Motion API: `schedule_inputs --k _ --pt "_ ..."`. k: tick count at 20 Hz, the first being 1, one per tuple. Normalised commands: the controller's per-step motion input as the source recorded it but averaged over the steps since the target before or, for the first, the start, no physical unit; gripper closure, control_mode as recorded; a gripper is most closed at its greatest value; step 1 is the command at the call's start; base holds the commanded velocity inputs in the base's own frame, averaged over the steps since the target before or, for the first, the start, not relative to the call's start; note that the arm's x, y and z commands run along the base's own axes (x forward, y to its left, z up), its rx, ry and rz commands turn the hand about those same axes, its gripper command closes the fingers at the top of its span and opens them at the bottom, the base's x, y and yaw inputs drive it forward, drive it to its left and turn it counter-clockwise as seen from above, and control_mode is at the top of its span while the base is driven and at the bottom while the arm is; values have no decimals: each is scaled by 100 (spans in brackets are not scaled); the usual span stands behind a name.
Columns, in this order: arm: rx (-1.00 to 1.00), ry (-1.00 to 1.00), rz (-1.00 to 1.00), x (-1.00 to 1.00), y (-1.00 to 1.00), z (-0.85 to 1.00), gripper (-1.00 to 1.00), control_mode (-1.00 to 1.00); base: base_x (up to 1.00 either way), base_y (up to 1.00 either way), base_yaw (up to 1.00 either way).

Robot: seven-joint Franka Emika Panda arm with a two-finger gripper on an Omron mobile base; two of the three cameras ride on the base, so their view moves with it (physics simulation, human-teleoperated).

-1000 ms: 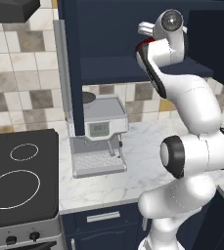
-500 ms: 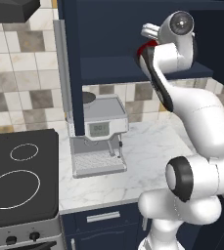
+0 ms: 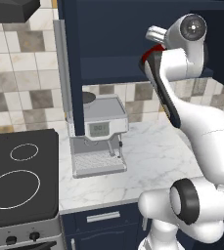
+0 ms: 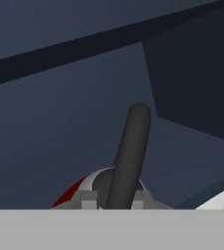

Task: Open the cabinet, pick the kettle from the cabinet, and place it in the sink.

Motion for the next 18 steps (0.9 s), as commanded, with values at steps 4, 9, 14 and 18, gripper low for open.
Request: schedule_inputs --k 4,9,14,18 --pt "0 -1 1 -57 0 1 100 -100 0 0 0" --pt "-7 0 0 -55 0 -3 100 -100 0 0 0" --pt "-11 0 -3 -52 4 -13 100 -100 0 0 0" --pt "-6 3 -6 -45 11 -24 100 -100 0 0 0"
